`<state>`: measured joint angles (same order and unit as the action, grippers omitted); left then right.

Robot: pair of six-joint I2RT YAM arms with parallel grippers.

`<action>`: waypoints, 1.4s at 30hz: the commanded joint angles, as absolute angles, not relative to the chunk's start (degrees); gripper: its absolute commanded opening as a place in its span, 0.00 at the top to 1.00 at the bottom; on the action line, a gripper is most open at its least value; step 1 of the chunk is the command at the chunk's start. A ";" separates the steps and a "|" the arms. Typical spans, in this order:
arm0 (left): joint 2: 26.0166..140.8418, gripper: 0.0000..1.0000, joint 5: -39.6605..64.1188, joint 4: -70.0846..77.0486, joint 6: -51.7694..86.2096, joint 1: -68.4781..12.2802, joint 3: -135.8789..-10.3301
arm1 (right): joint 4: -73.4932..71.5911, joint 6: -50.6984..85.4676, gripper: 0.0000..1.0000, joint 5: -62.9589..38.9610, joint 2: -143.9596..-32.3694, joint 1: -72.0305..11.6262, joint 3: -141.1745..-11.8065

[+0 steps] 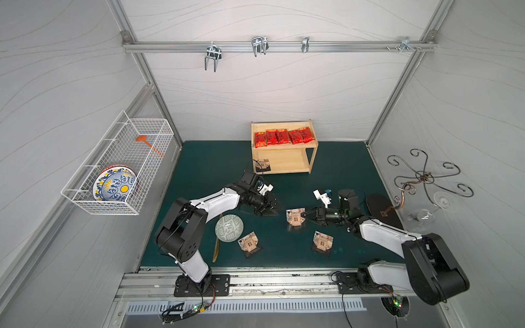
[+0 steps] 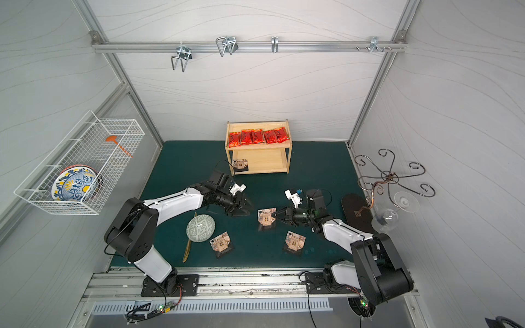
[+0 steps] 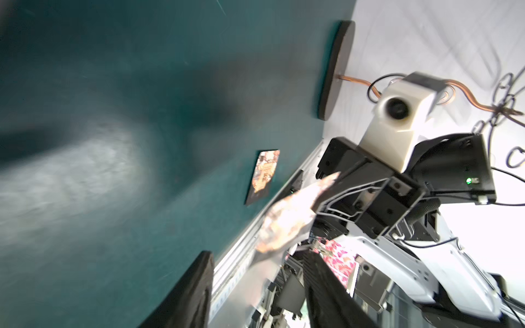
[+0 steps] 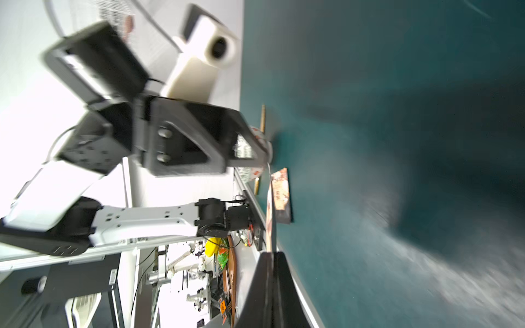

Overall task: Place the tea bags on the shelf by color
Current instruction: Pick up the tea bag from the center of the board.

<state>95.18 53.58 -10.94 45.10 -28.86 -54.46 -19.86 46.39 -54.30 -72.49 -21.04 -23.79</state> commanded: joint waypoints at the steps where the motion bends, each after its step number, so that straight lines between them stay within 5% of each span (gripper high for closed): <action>1: 94.80 0.43 60.44 5.29 53.32 -29.21 -52.89 | -22.72 47.35 1.00 -58.42 -73.89 -22.78 -27.35; 5: 94.56 0.46 61.26 8.16 54.75 -29.27 -52.13 | -24.10 48.18 1.00 -58.41 -76.96 -25.00 -30.58; 16: 90.57 0.84 58.90 3.07 51.71 -28.08 -51.33 | -23.30 47.56 1.00 -59.06 -80.55 -25.93 -32.66; 28: 88.56 1.00 55.55 -2.91 47.85 -27.09 -51.74 | -18.96 44.89 1.00 -59.26 -80.37 -25.62 -35.21; 29: 88.38 1.00 55.03 -3.48 47.43 -26.91 -51.93 | -18.85 45.25 0.97 -59.03 -80.25 -25.56 -35.53; 31: 87.92 1.00 53.73 -3.39 47.74 -26.56 -52.26 | -18.49 47.13 0.74 -56.70 -79.28 -25.58 -36.02; 34: 87.88 1.00 51.80 0.16 50.84 -26.28 -52.93 | -21.25 52.98 0.53 -51.61 -76.73 -26.15 -35.60; 42: 91.20 1.00 49.38 23.40 67.82 -26.01 -54.02 | -27.27 68.79 0.36 -32.09 -69.89 -29.05 -31.71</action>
<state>89.60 50.89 10.00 60.25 -26.26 -51.33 -22.81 61.47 -40.73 -71.37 -28.10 -33.34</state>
